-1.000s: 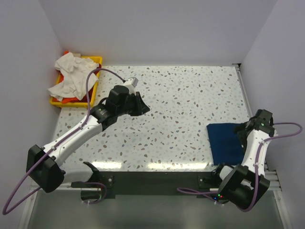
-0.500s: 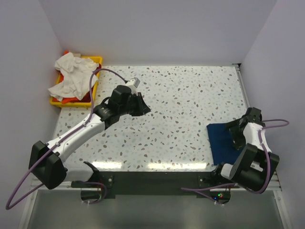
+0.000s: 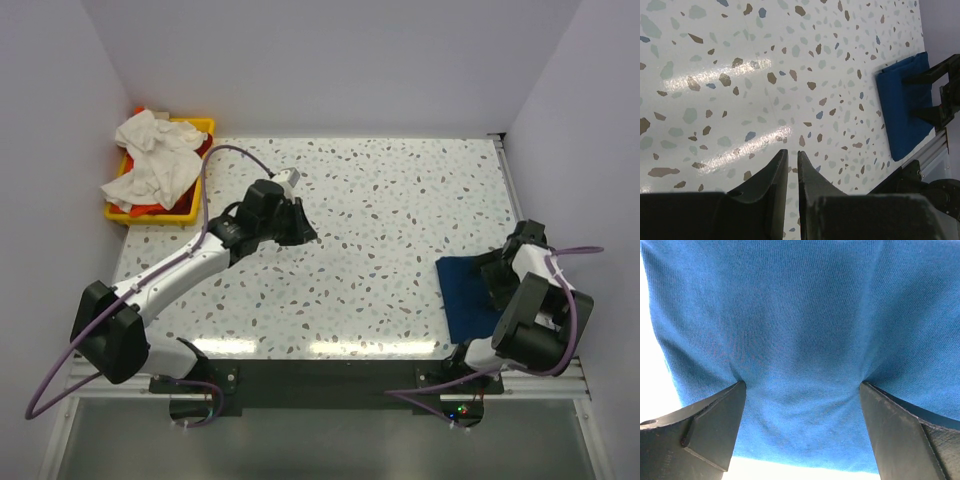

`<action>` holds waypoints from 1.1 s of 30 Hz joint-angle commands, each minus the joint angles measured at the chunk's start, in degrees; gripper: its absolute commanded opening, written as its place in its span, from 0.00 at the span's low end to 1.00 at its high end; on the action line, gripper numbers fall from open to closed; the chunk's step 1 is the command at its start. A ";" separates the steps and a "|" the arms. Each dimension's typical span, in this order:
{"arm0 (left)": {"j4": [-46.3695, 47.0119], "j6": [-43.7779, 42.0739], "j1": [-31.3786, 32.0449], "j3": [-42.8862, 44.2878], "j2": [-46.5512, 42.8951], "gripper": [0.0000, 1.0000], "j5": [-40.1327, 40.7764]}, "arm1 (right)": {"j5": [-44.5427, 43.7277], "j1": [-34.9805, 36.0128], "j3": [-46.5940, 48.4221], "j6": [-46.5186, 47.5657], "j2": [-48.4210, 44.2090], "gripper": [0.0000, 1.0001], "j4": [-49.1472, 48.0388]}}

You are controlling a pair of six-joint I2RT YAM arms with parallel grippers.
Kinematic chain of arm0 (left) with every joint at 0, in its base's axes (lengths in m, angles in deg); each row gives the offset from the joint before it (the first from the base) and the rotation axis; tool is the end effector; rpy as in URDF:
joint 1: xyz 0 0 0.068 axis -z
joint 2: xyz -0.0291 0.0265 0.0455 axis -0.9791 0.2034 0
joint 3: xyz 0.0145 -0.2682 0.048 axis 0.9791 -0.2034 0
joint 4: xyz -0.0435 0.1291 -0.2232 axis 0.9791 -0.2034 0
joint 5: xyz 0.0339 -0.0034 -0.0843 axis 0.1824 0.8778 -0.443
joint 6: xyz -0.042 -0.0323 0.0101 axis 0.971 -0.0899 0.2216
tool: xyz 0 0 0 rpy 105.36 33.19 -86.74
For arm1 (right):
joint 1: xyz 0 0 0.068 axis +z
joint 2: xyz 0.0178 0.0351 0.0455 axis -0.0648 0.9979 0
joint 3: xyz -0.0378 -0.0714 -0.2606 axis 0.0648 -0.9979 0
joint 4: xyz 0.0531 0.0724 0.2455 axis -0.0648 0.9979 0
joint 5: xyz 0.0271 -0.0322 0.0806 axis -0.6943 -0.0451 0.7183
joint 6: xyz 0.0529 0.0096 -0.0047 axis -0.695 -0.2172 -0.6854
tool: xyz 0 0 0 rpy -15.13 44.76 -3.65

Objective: Fold and stack the t-shirts
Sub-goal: Neatly place the folded tshirt to the corner, then reset both grippers

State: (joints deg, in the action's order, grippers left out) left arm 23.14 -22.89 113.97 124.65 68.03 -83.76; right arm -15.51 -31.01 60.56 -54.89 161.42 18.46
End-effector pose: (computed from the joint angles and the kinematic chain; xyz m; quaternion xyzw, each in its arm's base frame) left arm 0.2459 -0.1827 0.2826 0.0117 0.8914 -0.3202 0.3206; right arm 0.2075 -0.1110 0.1653 0.6208 0.7719 -0.0229 0.1354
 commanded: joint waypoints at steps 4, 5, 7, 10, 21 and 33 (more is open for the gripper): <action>3.46 -1.54 0.16 2.92 1.30 0.18 0.61 | -1.93 0.04 1.23 -1.22 3.98 0.99 -6.80; 3.46 -1.37 0.16 2.83 1.39 0.18 0.61 | -1.93 0.04 1.31 -1.39 4.06 0.99 -6.80; 3.46 -1.28 0.07 2.92 1.48 0.18 0.52 | -2.02 0.04 1.92 -1.39 4.24 0.99 -6.54; 3.37 -1.28 0.16 3.09 1.13 0.18 0.78 | -2.37 0.04 3.42 -1.22 4.33 0.99 -5.14; 2.05 -1.72 0.07 3.62 -0.45 0.19 1.31 | -5.37 0.13 11.16 2.91 -5.51 0.99 7.61; -1.02 -4.71 0.16 3.36 -5.02 0.24 4.82 | -14.93 34.64 19.07 0.72 -13.60 0.99 8.23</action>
State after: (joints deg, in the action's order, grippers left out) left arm 22.29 -24.79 113.97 126.07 65.64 -81.60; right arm -25.06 -4.65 76.86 -52.90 149.60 25.43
